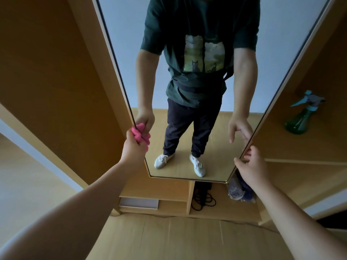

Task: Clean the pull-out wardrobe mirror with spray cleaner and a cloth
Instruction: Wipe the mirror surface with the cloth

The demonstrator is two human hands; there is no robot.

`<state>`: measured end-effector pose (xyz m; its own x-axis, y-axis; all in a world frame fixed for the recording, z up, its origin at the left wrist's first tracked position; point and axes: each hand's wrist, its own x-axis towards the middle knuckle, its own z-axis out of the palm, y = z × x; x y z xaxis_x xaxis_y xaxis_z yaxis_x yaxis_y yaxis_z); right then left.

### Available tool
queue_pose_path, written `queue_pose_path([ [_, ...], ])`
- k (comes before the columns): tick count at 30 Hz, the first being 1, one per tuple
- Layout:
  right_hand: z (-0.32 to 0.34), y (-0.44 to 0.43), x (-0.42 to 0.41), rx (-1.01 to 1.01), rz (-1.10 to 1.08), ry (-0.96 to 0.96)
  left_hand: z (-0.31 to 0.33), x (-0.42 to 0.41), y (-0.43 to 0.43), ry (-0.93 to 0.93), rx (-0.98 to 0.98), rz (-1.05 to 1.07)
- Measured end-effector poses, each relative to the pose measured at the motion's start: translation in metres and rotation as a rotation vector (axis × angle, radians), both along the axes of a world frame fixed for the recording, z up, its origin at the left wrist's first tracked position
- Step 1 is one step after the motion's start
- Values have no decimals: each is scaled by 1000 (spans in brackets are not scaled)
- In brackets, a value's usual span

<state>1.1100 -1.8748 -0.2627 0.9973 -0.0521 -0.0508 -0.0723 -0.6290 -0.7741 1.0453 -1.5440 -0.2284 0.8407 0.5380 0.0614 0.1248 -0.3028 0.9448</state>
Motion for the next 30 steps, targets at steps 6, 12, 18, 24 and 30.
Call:
queue_pose_path([
  [6, -13, 0, 0, -3, 0, 10, -16, -3, 0, 62, -20, -14],
  [12, -32, 1, -1, 1, -23, 18, -36, -4, 7, 166, 30, -50],
  [18, -51, -2, -3, 7, -30, 38, -56, -4, 9, 226, 80, -52],
  [24, -73, -5, -3, 27, -23, 70, -73, 0, 10, 235, 70, -55],
  [30, -100, -6, -5, 53, -13, 107, -91, 2, 11, 230, 98, -50],
])
